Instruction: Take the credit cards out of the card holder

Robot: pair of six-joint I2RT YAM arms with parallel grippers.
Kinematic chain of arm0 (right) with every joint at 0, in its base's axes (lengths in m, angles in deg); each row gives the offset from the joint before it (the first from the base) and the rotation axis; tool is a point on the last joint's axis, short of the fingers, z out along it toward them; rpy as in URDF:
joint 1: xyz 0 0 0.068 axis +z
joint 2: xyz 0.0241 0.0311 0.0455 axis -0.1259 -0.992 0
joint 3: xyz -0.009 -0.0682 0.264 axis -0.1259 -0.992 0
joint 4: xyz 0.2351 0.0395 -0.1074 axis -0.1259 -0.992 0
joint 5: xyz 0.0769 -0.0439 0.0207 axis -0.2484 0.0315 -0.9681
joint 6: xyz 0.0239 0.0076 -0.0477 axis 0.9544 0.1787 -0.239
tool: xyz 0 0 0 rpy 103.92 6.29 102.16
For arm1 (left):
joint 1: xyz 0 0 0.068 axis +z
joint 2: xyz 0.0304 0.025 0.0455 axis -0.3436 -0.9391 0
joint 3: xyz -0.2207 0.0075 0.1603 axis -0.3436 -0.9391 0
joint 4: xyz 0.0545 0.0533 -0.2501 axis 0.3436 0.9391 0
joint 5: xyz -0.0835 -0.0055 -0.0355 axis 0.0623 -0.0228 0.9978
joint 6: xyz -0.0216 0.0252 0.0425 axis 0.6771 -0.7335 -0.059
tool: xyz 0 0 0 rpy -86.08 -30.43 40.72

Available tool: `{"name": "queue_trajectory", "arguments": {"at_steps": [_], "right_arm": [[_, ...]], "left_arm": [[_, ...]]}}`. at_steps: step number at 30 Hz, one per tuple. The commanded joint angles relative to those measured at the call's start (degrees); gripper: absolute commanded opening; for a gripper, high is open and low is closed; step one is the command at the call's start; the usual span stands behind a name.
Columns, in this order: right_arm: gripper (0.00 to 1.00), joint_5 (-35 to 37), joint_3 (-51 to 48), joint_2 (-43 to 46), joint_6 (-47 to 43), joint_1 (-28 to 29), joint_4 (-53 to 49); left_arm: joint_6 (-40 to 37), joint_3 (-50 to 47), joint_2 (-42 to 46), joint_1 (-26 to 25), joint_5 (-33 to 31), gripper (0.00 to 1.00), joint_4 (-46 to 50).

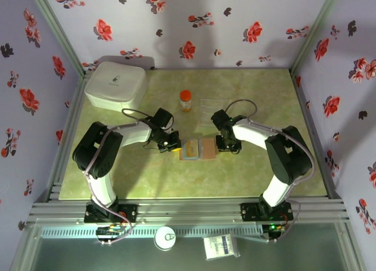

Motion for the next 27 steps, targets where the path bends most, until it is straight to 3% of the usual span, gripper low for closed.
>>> {"name": "queue_trajectory", "arguments": {"at_steps": [1,9,15,27], "right_arm": [[0.32,1.1,-1.1,-2.2,0.1,-0.3,-1.2],[0.29,2.6,-1.2,-1.8,0.9,-0.3,-2.7],[0.34,1.1,0.1,3.2,1.0,-0.3,-4.4],[0.35,1.5,9.3,8.4,1.8,1.4,-11.3]], "left_arm": [[-1.2,-0.7,-1.8,0.7,-3.4,0.0,6.4],[-1.4,-0.3,-1.4,0.7,-3.9,0.0,6.9],[-1.6,0.6,-0.7,0.4,-3.2,0.0,6.3],[-1.6,2.8,-0.6,-0.3,-2.6,0.0,6.2]]}}
